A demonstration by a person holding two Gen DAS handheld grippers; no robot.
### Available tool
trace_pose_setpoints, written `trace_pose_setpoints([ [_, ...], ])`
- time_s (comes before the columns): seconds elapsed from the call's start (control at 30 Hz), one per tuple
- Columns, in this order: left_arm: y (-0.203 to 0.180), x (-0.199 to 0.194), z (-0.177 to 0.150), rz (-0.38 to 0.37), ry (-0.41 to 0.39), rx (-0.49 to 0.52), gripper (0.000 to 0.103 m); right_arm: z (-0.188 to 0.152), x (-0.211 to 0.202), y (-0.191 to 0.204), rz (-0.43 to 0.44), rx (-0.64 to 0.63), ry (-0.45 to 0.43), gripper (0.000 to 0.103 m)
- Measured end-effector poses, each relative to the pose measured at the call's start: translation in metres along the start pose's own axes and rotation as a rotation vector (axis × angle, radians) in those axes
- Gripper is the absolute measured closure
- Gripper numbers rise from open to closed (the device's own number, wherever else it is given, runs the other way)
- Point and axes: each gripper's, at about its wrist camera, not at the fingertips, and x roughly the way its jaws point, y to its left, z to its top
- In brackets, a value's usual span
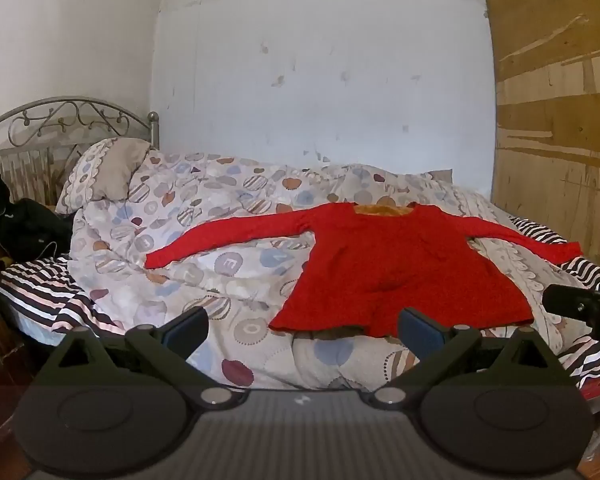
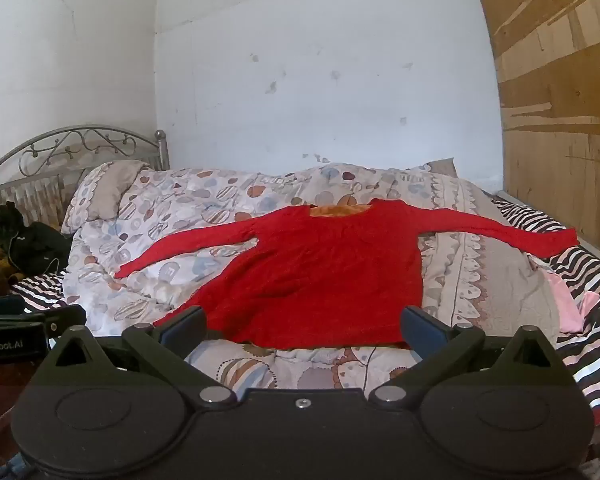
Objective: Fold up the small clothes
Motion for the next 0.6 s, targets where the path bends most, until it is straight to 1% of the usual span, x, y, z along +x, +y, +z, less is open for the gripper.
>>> trace_pose_setpoints([
  [0.17, 0.0046, 0.0036, 0.0017, -0.008, 0.014, -0.017, 0.000, 0.0001, 0.0004, 0.0003, 0.002, -0.001, 0.002, 0.000],
  [0.2, -0.0015, -0.0003, -0.0007, 0.002, -0.009, 0.011, 0.000, 0.0000, 0.0002, 0.0005, 0.000, -0.002, 0.001, 0.000],
  [0.37, -0.0046, -0.0062, 0.0022, -0.008, 0.000, -0.004, 0.000, 0.0002, 0.0002, 0.0005, 0.001, -0.002, 0.002, 0.000],
  [0.6, -0.0012, -0.0042, 0.0049, -0.007, 0.002, -0.011, 0.000, 0.0004, -0.0003, 0.0003, -0.001, -0.002, 0.001, 0.000],
])
